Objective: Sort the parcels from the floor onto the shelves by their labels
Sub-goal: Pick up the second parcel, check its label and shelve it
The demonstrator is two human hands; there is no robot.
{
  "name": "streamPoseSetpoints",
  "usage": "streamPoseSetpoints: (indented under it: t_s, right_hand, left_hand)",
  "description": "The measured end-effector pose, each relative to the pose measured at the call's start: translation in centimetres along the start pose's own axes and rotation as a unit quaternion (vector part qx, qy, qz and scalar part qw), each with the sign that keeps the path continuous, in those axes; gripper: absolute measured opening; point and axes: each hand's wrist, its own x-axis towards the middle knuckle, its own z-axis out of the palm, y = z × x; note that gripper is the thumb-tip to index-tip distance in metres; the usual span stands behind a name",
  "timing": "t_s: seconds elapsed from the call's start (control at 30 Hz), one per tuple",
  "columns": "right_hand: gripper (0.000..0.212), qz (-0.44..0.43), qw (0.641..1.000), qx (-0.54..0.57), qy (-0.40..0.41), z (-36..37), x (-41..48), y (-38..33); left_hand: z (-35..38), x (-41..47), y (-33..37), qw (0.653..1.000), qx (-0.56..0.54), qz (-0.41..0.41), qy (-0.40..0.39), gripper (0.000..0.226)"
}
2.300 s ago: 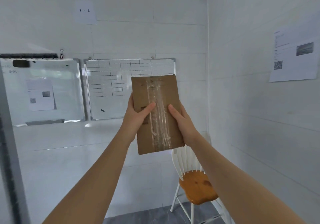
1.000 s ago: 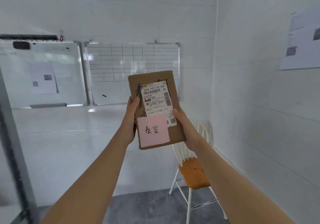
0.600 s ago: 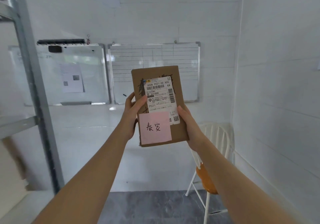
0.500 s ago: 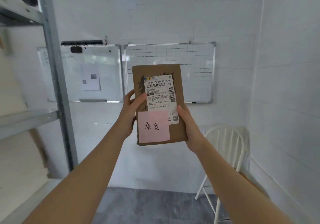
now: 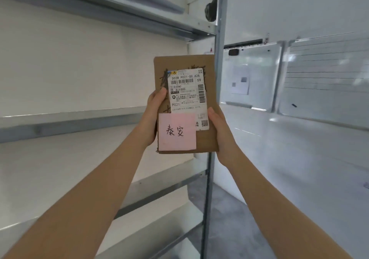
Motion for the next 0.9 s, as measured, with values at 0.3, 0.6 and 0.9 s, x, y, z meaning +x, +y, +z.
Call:
streamPoseSetpoints:
  t_s: [0.3,0.6,0.9]
  right_hand:
    - [0.057,0.074,0.966,0.104,-0.223,25.5,-3.6,4.9]
    - [0.056,0.131,0.882,0.161,-0.423,52.6,-18.4,7.2]
    - [0.048,0.164,0.801,0.152,-0.555,72.0,-33.4,10.4]
  left_hand:
    - [-19.8,-16.2,13.6,0.965,0.112,0.071,0.225,0.081]
    - [-35.4,-41.1,27.2,0.872,0.201,0.096,0.436,0.071]
    - [-46.7,-61.4,34.2,0.784,0.228,0.11,0.567,0.083]
